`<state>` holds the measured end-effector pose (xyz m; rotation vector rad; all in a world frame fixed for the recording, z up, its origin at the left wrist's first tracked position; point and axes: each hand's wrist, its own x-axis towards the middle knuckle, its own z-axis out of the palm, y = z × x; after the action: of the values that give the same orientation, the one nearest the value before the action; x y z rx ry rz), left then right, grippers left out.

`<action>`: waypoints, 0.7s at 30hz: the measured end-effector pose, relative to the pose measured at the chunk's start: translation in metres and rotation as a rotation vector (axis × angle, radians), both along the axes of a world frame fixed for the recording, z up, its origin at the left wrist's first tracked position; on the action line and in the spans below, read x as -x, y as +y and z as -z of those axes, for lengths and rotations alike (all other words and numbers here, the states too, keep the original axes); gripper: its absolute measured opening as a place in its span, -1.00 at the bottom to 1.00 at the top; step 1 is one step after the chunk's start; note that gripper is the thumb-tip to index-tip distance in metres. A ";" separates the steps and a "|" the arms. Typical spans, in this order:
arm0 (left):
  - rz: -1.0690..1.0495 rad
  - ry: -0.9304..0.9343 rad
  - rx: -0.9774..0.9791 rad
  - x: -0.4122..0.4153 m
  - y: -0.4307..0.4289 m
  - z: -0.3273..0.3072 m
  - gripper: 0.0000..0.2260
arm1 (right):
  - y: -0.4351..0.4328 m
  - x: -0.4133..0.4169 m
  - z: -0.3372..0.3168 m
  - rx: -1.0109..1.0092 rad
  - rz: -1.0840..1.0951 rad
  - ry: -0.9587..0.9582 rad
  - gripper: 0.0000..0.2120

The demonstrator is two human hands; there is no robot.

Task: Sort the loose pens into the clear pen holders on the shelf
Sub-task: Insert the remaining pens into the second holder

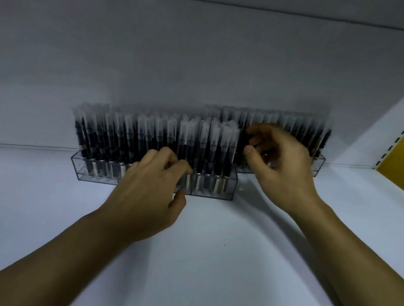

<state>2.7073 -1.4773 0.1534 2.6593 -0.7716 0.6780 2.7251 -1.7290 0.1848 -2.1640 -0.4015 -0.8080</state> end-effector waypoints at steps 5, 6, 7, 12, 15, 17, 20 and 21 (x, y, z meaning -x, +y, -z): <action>-0.072 0.005 0.030 -0.008 0.015 -0.006 -0.76 | -0.003 -0.012 0.019 0.187 0.068 0.162 -0.64; -0.082 0.008 0.037 -0.012 0.019 -0.007 -0.77 | -0.004 -0.014 0.021 0.234 0.074 0.194 -0.61; -0.092 0.013 0.046 -0.015 0.023 -0.008 -0.79 | -0.006 -0.016 0.024 0.273 0.078 0.225 -0.58; -0.134 0.034 0.096 -0.023 0.039 -0.011 -0.83 | -0.011 -0.022 0.030 0.354 0.099 0.281 -0.52; -0.166 0.046 0.109 -0.027 0.047 -0.013 -0.85 | -0.012 -0.023 0.032 0.380 0.105 0.294 -0.50; -0.187 0.055 0.118 -0.030 0.054 -0.014 -0.87 | -0.012 -0.023 0.032 0.391 0.108 0.297 -0.49; -0.218 0.073 0.138 -0.034 0.062 -0.014 -0.87 | -0.012 -0.023 0.033 0.399 0.111 0.296 -0.49; -0.230 0.081 0.146 -0.035 0.066 -0.014 -0.86 | -0.012 -0.023 0.034 0.402 0.111 0.295 -0.48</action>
<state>2.7428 -1.4114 0.1673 2.6450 -0.3827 0.6495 2.7485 -1.7407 0.1513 -2.6539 -0.3120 -0.4807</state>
